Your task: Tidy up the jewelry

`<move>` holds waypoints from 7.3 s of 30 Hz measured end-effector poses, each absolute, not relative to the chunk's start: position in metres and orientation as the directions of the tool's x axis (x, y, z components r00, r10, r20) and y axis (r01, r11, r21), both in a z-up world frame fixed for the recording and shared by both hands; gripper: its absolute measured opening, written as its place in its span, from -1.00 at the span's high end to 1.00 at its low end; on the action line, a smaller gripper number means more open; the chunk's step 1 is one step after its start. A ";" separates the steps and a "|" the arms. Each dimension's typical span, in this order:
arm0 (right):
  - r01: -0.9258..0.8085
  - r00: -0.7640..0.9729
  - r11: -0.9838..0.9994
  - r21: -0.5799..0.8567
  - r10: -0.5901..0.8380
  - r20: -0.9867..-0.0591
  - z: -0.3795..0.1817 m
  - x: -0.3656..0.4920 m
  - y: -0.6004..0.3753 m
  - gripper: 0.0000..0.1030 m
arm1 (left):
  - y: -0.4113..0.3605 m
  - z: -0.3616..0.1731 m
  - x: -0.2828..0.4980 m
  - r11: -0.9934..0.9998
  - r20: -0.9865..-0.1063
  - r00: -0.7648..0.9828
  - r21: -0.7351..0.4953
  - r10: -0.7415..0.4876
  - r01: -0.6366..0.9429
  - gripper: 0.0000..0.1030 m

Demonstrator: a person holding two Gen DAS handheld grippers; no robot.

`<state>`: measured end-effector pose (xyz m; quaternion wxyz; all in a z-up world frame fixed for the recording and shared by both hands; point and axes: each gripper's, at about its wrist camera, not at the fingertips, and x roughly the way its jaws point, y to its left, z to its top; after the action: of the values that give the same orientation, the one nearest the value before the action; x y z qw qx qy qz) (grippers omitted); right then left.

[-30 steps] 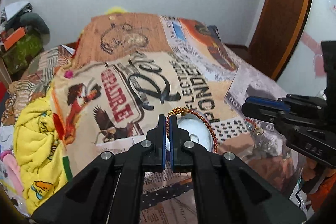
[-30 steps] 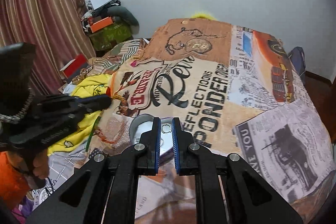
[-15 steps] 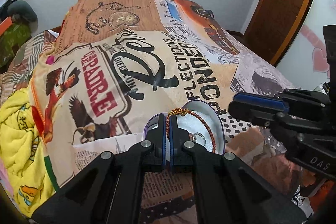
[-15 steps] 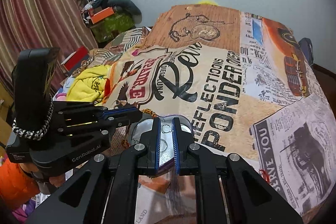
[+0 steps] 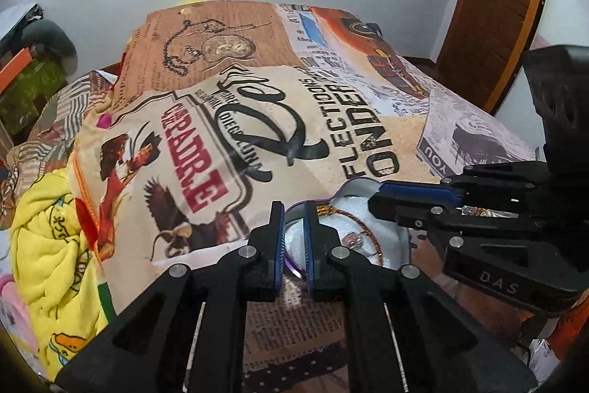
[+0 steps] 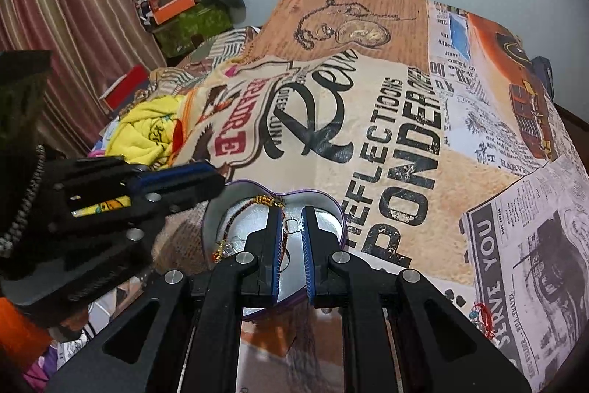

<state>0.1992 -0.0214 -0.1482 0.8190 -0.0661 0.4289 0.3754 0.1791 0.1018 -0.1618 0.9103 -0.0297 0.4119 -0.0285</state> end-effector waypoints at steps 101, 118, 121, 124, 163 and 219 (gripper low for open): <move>-0.535 0.372 0.834 0.136 0.377 -0.848 -0.192 0.229 -0.152 0.87 | -0.011 -0.167 0.195 0.978 -0.742 0.640 -0.112 -0.200 0.176 0.64; -0.602 0.504 0.792 0.103 0.477 -0.720 -0.106 0.189 -0.125 0.87 | 0.023 -0.123 0.160 0.989 -0.681 0.717 -0.097 -0.150 0.115 0.63; -0.625 0.521 0.774 0.106 0.514 -0.681 -0.087 0.180 -0.116 0.87 | 0.034 -0.116 0.153 0.992 -0.670 0.731 -0.089 -0.129 0.093 0.63; -0.647 0.529 0.755 0.109 0.548 -0.648 -0.073 0.173 -0.103 0.87 | 0.047 -0.108 0.146 0.994 -0.660 0.744 -0.079 -0.105 0.071 0.63; -0.698 0.271 0.665 0.265 0.588 -0.762 -0.144 0.207 -0.025 0.86 | 0.088 -0.171 0.167 0.996 -0.750 0.657 -0.084 -0.073 0.015 0.63; -0.398 0.469 0.893 0.211 0.395 -0.790 -0.146 0.200 -0.244 0.13 | -0.105 -0.205 0.215 0.939 -0.839 0.467 -0.138 -0.280 0.315 0.05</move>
<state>0.1996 -0.2441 -0.1461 0.8571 -0.0013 0.4603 0.2312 0.2145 -0.1047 -0.2053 0.8561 0.0179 0.4864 -0.1737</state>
